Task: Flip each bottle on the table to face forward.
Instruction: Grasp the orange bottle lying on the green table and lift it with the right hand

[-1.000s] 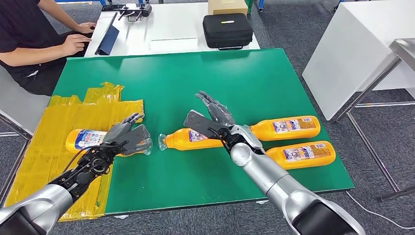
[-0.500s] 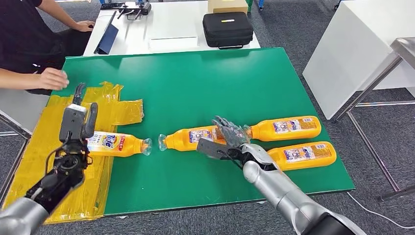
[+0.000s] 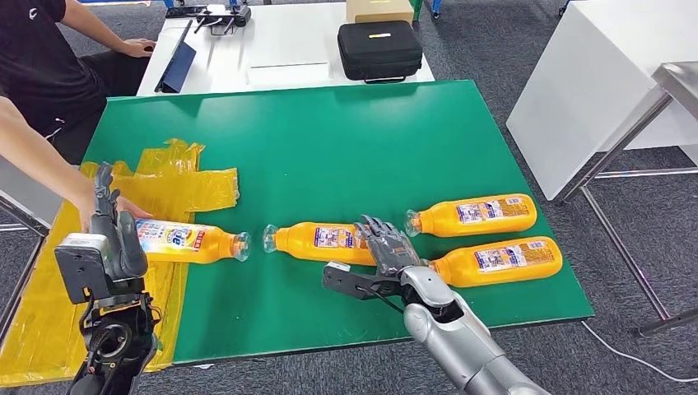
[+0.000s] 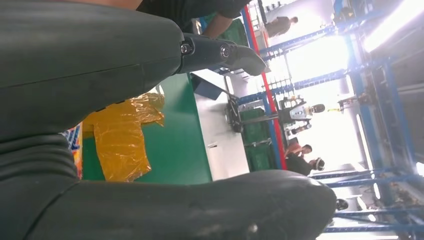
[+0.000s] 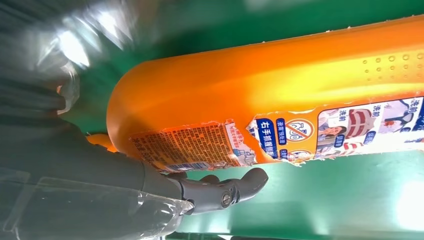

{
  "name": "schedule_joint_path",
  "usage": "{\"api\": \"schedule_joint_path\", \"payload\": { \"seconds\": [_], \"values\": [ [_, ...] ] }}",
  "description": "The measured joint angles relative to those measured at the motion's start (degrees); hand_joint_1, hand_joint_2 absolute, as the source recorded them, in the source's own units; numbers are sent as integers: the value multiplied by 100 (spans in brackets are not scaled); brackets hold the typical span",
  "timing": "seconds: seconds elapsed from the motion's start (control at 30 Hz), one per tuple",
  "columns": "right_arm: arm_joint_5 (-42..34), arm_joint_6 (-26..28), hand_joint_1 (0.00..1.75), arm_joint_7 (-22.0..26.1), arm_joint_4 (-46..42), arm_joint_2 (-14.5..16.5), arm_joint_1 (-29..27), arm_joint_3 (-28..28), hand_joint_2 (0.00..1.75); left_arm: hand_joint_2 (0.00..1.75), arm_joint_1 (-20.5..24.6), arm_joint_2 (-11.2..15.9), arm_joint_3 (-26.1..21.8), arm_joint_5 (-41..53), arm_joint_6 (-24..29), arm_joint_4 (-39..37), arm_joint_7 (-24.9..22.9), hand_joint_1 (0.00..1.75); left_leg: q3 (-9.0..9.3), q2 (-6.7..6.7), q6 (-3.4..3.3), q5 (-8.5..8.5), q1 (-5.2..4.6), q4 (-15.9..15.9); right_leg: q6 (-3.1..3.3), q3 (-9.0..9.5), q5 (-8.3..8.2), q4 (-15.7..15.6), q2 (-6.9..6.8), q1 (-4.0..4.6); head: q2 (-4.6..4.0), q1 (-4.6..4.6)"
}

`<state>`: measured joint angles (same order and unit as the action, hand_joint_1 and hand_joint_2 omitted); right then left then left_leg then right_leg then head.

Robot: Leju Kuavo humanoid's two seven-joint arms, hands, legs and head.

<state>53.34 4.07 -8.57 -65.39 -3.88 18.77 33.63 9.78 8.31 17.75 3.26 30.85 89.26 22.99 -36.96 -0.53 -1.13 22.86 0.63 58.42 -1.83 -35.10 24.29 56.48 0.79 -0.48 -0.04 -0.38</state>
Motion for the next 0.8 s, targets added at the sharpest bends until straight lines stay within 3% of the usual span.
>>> {"api": "schedule_joint_path", "payload": {
  "seconds": [0.07, 0.2, 0.8],
  "values": [
    [136, -5, 0, -30, -3, 26, -3, -12, 175, 0, -48, -56, -91, 54, -87, 80, -1, 0, 0, 0, 1, 0, 1, 0, 0, 1, 0, 1, 0, 4, 0, 1],
    [743, -72, 173, -265, 104, 195, 48, -10, 175, 0, -141, -238, -298, 232, -366, 241, -9, 0, 0, 0, 1, 0, 1, 0, 0, 1, 0, 2, 0, 3, 0, 1],
    [1728, -420, 175, -404, 1042, 1016, 576, -98, 175, 0, -350, -714, -1081, 273, -861, 812, 26, 0, 14, 5, 3, -1, 2, -1, 4, 8, -3, 1, 6, 4, 0, 1]
  ]
}}
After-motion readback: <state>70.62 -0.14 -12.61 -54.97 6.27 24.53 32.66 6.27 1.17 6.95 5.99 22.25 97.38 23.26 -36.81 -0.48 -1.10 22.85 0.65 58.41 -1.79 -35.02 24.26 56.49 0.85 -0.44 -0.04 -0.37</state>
